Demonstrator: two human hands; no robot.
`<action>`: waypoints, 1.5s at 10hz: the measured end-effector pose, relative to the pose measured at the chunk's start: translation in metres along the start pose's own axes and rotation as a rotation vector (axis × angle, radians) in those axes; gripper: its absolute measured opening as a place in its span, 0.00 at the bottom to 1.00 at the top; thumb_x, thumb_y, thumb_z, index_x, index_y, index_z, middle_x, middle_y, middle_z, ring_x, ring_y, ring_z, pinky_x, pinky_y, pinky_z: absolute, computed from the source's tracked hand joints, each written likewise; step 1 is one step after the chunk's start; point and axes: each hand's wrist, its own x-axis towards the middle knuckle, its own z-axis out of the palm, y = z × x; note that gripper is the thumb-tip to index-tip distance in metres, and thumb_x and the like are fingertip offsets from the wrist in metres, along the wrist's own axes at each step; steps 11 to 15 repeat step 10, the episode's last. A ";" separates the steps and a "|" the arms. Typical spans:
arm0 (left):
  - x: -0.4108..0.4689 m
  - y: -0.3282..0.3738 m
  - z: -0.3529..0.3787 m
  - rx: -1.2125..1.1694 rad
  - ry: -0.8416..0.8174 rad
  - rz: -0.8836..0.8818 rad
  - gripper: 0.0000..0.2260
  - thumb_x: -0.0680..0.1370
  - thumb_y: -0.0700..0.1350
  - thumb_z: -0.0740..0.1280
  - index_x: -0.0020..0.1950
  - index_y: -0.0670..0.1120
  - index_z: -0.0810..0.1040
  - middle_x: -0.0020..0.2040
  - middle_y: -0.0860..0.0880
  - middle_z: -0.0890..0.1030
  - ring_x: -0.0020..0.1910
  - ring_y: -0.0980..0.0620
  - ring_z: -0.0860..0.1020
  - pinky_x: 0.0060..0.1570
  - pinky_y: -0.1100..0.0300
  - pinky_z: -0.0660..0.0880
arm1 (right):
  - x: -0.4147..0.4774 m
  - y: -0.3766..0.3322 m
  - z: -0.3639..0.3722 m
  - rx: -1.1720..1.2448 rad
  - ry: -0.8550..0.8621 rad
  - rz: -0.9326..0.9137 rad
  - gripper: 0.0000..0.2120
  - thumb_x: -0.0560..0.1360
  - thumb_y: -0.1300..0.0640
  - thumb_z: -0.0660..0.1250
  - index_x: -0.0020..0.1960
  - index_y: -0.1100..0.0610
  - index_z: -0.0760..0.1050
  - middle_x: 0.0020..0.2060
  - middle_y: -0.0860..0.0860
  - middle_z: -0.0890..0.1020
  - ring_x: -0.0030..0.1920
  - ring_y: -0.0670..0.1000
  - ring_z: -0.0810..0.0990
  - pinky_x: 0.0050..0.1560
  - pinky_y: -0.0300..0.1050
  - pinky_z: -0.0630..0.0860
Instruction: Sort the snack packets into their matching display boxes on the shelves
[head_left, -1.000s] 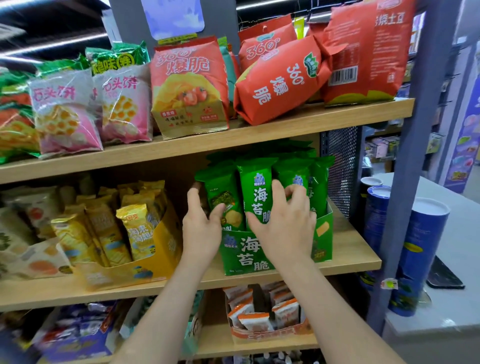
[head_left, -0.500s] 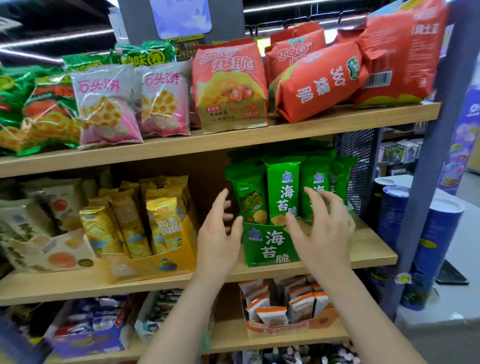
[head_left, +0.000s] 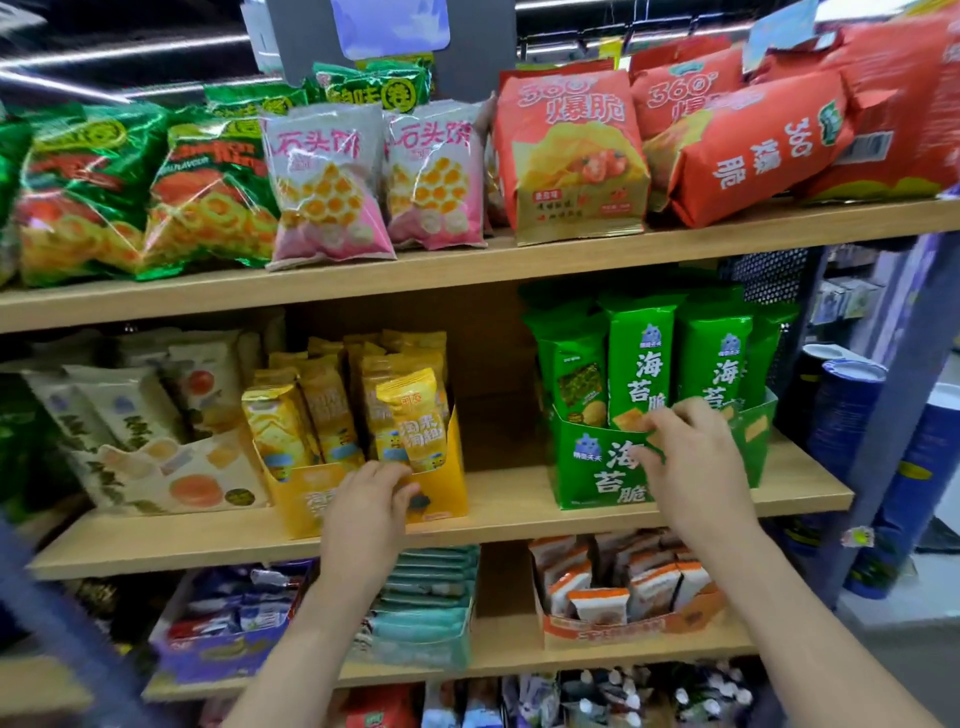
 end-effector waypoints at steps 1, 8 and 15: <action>0.001 -0.010 0.004 -0.093 0.018 0.076 0.05 0.75 0.42 0.72 0.50 0.47 0.83 0.45 0.51 0.81 0.46 0.49 0.78 0.45 0.53 0.76 | -0.005 -0.007 0.003 0.001 0.033 -0.015 0.12 0.69 0.62 0.77 0.50 0.63 0.80 0.45 0.57 0.74 0.47 0.58 0.73 0.46 0.50 0.74; 0.018 0.005 0.007 -0.135 0.013 -0.043 0.13 0.79 0.49 0.67 0.62 0.49 0.80 0.55 0.52 0.81 0.55 0.52 0.76 0.53 0.59 0.72 | -0.008 -0.049 0.037 -0.057 0.140 -0.046 0.18 0.71 0.58 0.76 0.58 0.57 0.76 0.54 0.62 0.75 0.54 0.62 0.75 0.41 0.54 0.79; -0.007 0.003 -0.012 -0.308 0.038 -0.030 0.16 0.78 0.43 0.68 0.66 0.49 0.77 0.62 0.54 0.77 0.57 0.55 0.77 0.61 0.58 0.74 | -0.027 -0.039 0.016 0.096 0.205 -0.119 0.22 0.73 0.63 0.71 0.66 0.57 0.73 0.64 0.58 0.70 0.64 0.58 0.69 0.61 0.51 0.71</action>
